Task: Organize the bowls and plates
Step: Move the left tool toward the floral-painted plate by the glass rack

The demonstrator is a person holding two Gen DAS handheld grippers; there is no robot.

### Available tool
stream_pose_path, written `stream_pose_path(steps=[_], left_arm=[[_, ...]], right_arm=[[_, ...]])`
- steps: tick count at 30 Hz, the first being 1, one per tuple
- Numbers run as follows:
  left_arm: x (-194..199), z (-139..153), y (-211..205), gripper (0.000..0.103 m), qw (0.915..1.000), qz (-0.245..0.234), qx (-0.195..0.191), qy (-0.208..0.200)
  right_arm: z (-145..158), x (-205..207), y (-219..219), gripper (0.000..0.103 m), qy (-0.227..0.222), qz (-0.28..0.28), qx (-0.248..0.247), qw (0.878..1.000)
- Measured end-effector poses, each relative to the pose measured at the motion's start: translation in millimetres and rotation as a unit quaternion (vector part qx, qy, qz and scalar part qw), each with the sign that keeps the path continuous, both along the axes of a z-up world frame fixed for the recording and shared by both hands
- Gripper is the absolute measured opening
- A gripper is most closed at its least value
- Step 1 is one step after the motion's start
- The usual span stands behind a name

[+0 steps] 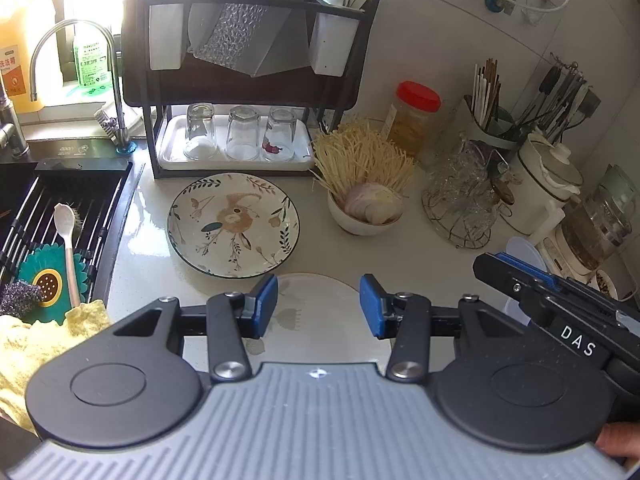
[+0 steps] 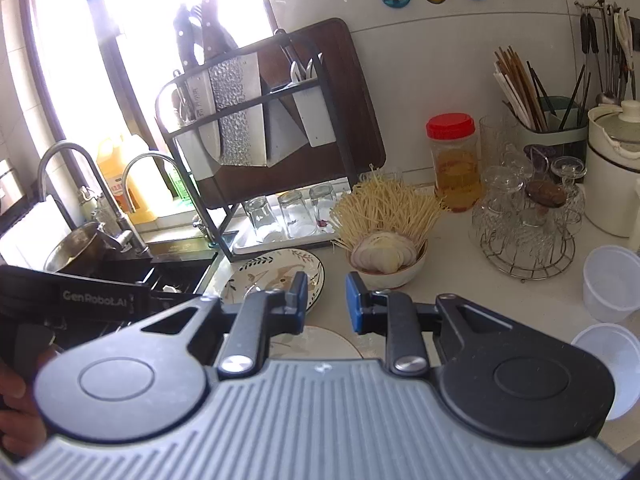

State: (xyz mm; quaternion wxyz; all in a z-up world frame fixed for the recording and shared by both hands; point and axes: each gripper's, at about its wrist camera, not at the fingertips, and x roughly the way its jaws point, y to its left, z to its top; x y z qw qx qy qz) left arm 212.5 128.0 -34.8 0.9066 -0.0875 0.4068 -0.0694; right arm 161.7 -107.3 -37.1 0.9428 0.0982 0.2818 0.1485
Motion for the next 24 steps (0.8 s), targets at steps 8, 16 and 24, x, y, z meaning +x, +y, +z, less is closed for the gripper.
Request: stream_pose_path(steps=[8, 16, 24], left_arm=[[-21, 3, -8, 0.051, 0.9999, 0.012, 0.0, -0.006], [-32, -1, -12, 0.051, 0.9999, 0.01, 0.0, 0.002], [-33, -6, -18, 0.052, 1.0, 0.002, -0.001, 0.01]], right_arm=[[-1, -15, -6, 0.025, 0.006, 0.02, -0.003, 1.0], [-3, -26, -6, 0.025, 0.009, 0.031, -0.003, 0.999], [-10, -34, -8, 0.025, 0.029, 0.027, -0.007, 0.999]])
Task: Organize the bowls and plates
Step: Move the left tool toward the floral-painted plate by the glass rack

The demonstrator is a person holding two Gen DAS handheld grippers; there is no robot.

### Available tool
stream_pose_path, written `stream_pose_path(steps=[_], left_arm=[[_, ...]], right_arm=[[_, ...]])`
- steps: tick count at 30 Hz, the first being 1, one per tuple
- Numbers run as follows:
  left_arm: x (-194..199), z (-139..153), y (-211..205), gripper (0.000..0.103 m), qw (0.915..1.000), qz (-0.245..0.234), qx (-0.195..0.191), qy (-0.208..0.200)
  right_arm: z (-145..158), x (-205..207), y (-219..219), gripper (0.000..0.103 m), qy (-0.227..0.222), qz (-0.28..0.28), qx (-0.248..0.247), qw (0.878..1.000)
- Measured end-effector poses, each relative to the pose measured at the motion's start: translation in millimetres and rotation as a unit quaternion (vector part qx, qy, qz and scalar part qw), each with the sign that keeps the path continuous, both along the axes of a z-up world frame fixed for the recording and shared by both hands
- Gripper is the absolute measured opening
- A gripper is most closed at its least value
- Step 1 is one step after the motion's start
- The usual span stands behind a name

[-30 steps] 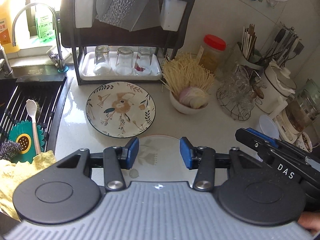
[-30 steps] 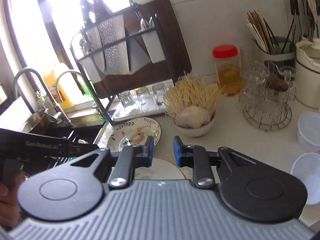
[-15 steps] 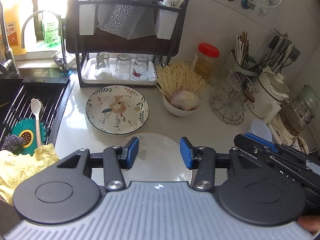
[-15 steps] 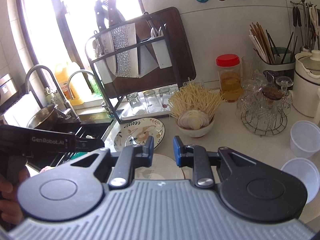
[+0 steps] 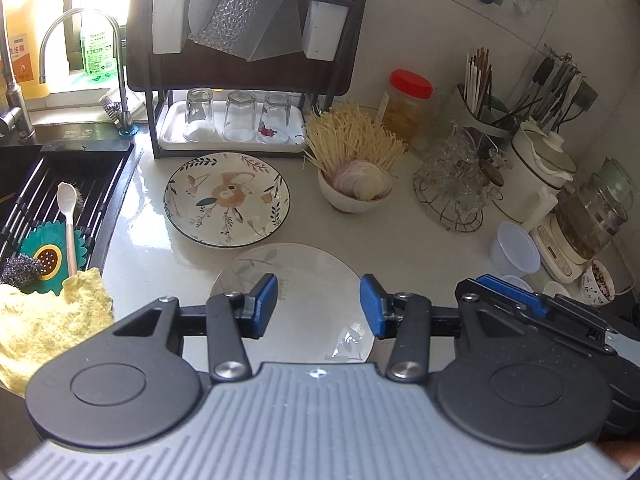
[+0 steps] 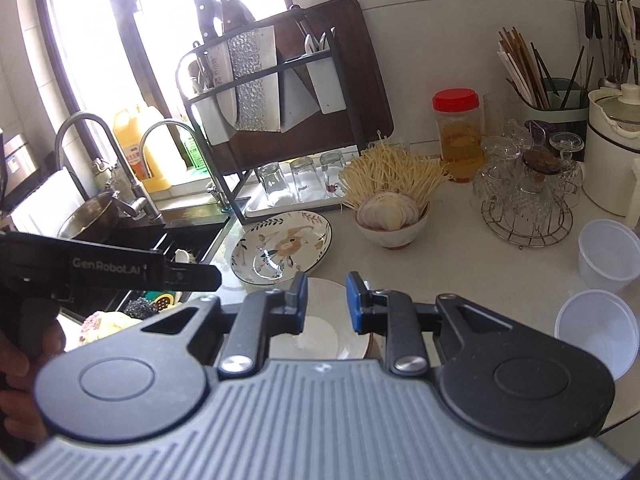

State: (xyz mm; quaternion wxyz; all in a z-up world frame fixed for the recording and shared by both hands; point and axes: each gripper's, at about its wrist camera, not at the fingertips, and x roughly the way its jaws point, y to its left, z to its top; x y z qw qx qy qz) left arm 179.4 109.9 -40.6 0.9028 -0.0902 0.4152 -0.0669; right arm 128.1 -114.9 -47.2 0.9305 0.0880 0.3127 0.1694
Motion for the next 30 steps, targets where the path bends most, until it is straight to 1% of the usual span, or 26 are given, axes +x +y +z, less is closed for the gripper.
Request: stream_pose_path(steps=[8, 14, 16, 24, 30], left_arm=[[10, -6, 2, 0.052, 0.9999, -0.001, 0.005, 0.01], [18, -9, 11, 0.054, 0.9999, 0.0, 0.011, 0.013], [22, -10, 19, 0.054, 0.9999, 0.006, 0.005, 0.014], [47, -17, 37, 0.057, 0.9998, 0.003, 0.007, 0.016], [77, -24, 49, 0.06, 0.9997, 0.003, 0.01, 0.021]], right_arm=[[-4, 6, -2, 0.025, 0.012, -0.011, 0.002, 1.0], [-9, 16, 6, 0.025, 0.02, -0.011, 0.01, 1.0], [-11, 19, 10, 0.025, 0.024, -0.01, 0.012, 1.0], [-15, 41, 20, 0.025, 0.033, -0.02, 0.016, 0.999], [-19, 64, 27, 0.025, 0.038, -0.028, 0.019, 0.999]])
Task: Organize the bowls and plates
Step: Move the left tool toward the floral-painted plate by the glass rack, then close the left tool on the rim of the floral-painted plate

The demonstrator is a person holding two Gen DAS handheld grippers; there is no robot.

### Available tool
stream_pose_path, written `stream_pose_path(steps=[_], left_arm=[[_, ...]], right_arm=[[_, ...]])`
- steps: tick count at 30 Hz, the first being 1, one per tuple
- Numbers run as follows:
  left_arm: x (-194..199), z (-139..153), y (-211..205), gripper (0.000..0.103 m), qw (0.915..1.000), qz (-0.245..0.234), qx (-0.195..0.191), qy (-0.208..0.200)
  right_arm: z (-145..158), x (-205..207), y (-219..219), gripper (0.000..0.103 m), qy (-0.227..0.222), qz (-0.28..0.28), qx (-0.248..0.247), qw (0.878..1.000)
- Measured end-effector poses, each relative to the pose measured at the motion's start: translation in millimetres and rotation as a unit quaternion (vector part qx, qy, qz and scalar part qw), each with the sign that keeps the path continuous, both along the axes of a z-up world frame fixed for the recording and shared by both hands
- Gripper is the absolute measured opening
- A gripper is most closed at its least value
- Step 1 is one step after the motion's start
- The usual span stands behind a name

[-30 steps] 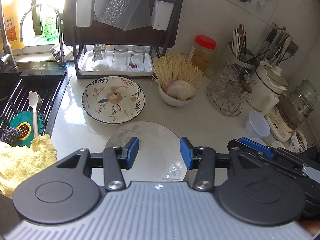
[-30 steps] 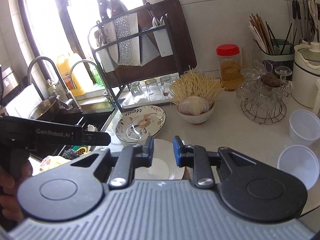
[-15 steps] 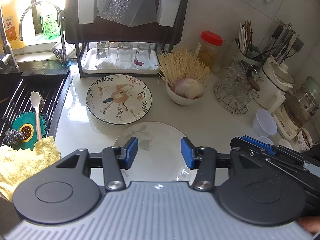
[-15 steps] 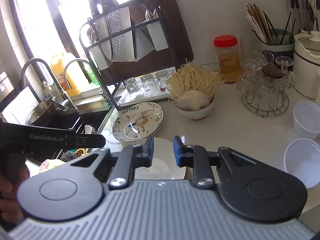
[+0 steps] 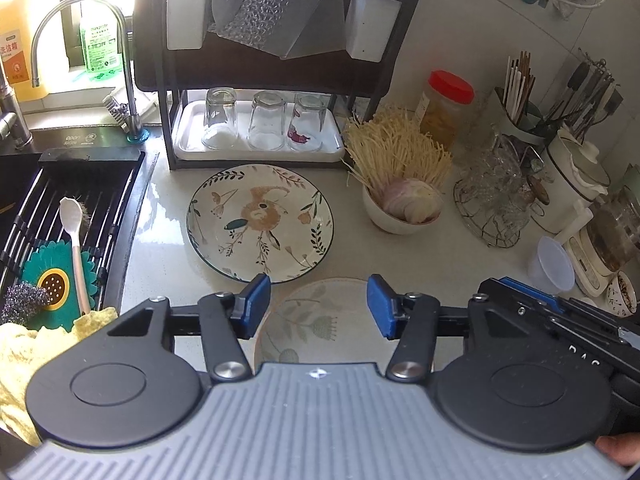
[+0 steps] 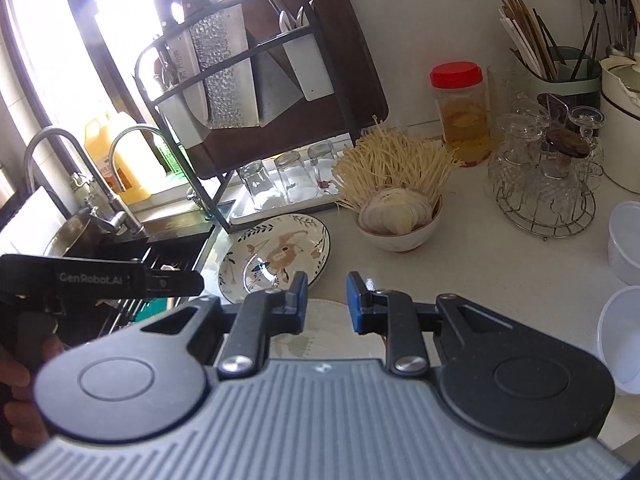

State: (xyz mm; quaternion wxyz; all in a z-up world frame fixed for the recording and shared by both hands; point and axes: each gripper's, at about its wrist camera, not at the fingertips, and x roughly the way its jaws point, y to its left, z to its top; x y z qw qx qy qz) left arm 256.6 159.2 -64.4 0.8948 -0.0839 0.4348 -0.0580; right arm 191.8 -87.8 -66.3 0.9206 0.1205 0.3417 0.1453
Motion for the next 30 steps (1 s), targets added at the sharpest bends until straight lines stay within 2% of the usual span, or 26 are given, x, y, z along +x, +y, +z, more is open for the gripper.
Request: stream_pose_path(steps=[7, 9, 11, 30], left_arm=[[36, -12, 18, 0.062, 0.9999, 0.004, 0.005, 0.008], [43, -15, 24, 0.062, 0.9999, 0.006, 0.004, 0.011], [49, -19, 29, 0.062, 0.9999, 0.009, 0.003, 0.013], [93, -64, 77, 0.063, 0.998, 0.051, -0.02, 0.033]], right_arm=[[-8, 29, 8, 0.028, 0.018, -0.004, -0.001, 1.0], [-11, 36, 9, 0.047, 0.024, -0.005, 0.006, 1.0], [-14, 41, 10, 0.052, 0.027, -0.005, 0.011, 1.0], [-65, 106, 33, 0.052, 0.107, -0.004, 0.021, 0.994]])
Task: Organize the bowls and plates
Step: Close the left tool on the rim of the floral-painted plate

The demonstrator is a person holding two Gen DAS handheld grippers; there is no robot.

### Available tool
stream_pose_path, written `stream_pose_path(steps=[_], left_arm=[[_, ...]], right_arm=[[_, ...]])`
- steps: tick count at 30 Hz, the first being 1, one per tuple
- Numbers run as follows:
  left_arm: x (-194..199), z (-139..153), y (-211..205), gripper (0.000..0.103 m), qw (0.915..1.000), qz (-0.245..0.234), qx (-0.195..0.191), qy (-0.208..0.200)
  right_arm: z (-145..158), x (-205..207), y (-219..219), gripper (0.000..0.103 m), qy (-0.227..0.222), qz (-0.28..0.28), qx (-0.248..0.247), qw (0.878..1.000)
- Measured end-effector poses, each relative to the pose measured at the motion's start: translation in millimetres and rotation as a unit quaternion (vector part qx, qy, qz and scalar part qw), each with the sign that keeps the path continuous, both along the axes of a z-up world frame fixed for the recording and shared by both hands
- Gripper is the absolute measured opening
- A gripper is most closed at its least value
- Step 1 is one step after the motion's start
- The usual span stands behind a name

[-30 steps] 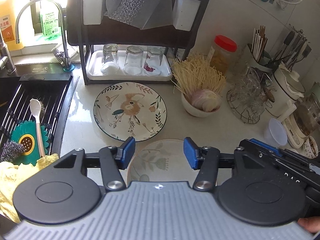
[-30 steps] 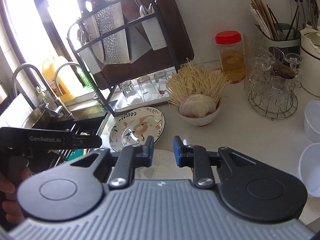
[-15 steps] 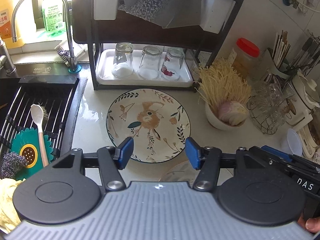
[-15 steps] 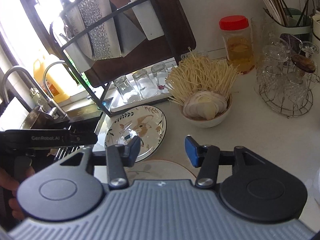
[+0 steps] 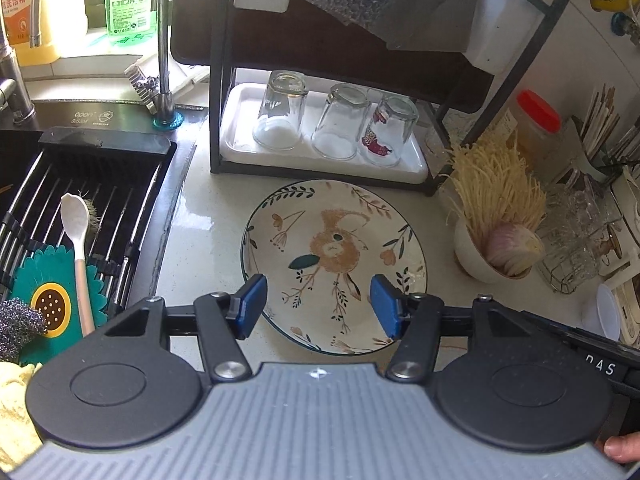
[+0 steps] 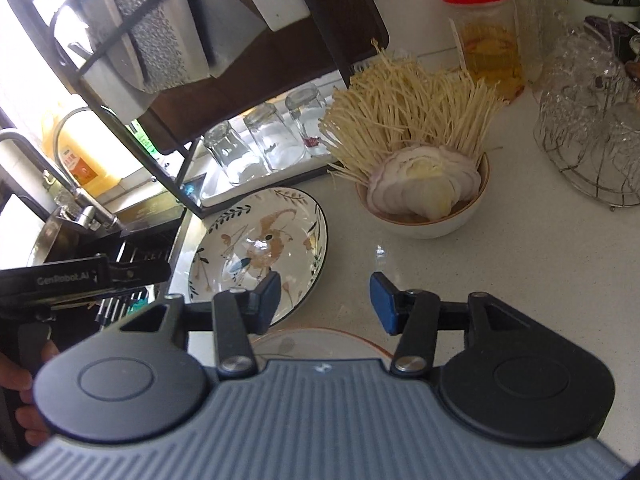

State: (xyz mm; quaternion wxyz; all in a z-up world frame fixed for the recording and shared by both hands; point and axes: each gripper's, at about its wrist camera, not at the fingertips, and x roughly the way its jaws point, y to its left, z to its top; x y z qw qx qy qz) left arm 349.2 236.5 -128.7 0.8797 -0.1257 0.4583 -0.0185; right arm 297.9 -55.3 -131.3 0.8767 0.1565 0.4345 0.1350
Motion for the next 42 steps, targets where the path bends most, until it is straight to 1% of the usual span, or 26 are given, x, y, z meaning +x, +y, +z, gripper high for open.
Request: stream_pose_path(steps=[5, 10, 18, 20, 22, 23, 24, 26, 29, 30, 32, 34, 36, 37, 40, 42], left_arm=[[16, -20, 15, 0.063, 0.9998, 0.016, -0.001, 0.014], [32, -34, 28, 0.063, 0.9995, 0.022, -0.005, 0.024], [59, -61, 42, 0.062, 0.9983, 0.028, -0.013, 0.049], [65, -66, 45, 0.062, 0.9983, 0.031, -0.016, 0.048], [70, -69, 47, 0.062, 0.9982, 0.036, -0.018, 0.045], [72, -71, 47, 0.061, 0.998, 0.039, -0.017, 0.048], [75, -72, 47, 0.06, 0.9978, 0.04, -0.018, 0.049], [80, -74, 48, 0.055, 0.9976, 0.039, -0.027, 0.051], [86, -78, 46, 0.047, 0.9976, 0.03, -0.028, 0.055], [88, -80, 46, 0.046, 0.9976, 0.028, -0.027, 0.056], [91, -83, 45, 0.045, 0.9975, 0.028, -0.026, 0.06], [91, -84, 45, 0.042, 0.9974, 0.022, -0.028, 0.062], [91, -86, 45, 0.036, 0.9974, 0.016, -0.025, 0.065], [91, -87, 45, 0.034, 0.9974, 0.014, -0.025, 0.066], [91, -89, 46, 0.031, 0.9973, 0.012, -0.023, 0.068], [92, -89, 45, 0.025, 0.9975, 0.008, -0.021, 0.068]], right_arm=[[-13, 18, 9, 0.052, 0.022, 0.008, 0.01, 1.0], [-26, 41, 25, 0.052, 0.036, 0.017, 0.015, 0.999], [-53, 68, 45, 0.052, 0.057, 0.02, -0.001, 0.998], [-59, 74, 46, 0.052, 0.062, 0.017, -0.002, 0.998], [-63, 78, 46, 0.05, 0.065, 0.017, -0.004, 0.998], [-65, 81, 46, 0.046, 0.068, 0.017, -0.002, 0.998], [-67, 83, 46, 0.041, 0.073, 0.017, -0.001, 0.997], [-70, 87, 47, 0.035, 0.077, 0.019, -0.003, 0.997], [-73, 89, 46, 0.03, 0.078, 0.019, -0.008, 0.997], [-73, 90, 45, 0.028, 0.08, 0.018, -0.008, 0.997], [-75, 92, 43, 0.028, 0.084, 0.014, -0.008, 0.996], [-76, 93, 40, 0.025, 0.085, 0.016, -0.005, 0.996], [-77, 93, 38, 0.023, 0.083, 0.023, -0.005, 0.996], [-77, 93, 37, 0.022, 0.082, 0.026, -0.004, 0.996], [-76, 95, 38, 0.016, 0.083, 0.036, 0.002, 0.996], [-76, 95, 41, 0.015, 0.083, 0.04, 0.001, 0.996]])
